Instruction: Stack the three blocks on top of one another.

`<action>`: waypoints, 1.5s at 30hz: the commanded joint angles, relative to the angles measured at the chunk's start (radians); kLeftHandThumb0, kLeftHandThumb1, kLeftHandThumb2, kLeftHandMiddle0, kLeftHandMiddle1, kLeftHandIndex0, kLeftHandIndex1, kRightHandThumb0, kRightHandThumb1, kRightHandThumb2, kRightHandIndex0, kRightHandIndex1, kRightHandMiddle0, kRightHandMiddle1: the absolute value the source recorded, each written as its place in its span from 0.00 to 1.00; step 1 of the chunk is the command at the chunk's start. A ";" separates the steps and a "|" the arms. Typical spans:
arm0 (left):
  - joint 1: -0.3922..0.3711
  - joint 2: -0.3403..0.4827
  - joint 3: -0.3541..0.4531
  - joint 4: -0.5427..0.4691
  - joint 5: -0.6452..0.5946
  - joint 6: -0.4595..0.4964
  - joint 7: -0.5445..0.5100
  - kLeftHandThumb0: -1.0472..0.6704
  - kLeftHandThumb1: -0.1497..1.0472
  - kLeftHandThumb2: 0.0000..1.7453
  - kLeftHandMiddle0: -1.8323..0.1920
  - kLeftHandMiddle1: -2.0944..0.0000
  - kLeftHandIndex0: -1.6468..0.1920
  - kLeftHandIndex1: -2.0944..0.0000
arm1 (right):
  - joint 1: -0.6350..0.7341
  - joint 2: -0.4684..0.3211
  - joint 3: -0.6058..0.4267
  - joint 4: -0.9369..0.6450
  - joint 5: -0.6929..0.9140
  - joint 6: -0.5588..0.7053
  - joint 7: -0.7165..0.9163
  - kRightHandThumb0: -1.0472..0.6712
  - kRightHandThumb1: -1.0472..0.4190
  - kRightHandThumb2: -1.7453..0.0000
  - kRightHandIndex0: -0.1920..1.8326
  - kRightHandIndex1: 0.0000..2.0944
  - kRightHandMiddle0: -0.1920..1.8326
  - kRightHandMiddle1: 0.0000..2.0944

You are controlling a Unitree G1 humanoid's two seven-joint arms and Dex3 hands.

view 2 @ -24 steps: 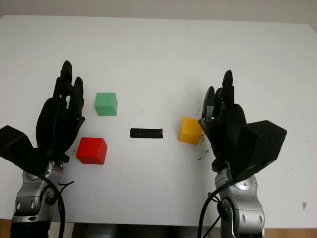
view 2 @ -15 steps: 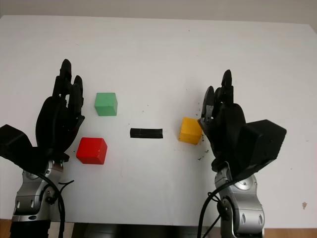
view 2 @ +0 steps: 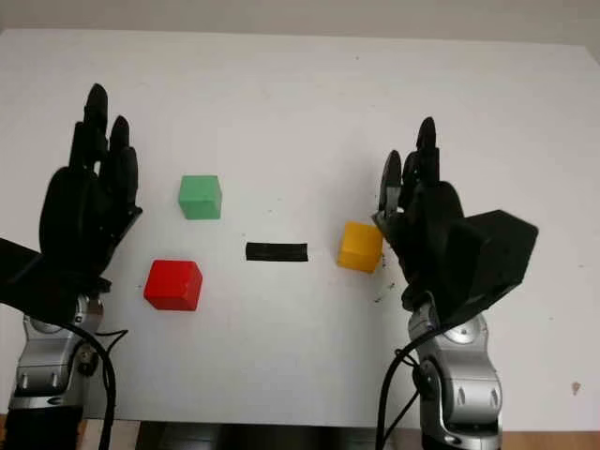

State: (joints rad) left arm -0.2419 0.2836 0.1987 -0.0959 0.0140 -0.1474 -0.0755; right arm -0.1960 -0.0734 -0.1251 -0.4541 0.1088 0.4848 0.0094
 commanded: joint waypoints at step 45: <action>0.266 0.558 0.046 -0.449 0.467 -0.055 -0.443 0.13 0.94 0.03 0.89 0.97 0.68 0.97 | -0.035 -0.037 -0.004 -0.044 0.013 0.053 -0.017 0.22 0.00 0.62 0.00 0.00 0.00 0.00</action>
State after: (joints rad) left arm 0.0059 0.8516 0.2490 -0.5257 0.4710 -0.1932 -0.5303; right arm -0.2376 -0.1042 -0.1262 -0.4846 0.1212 0.5511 -0.0100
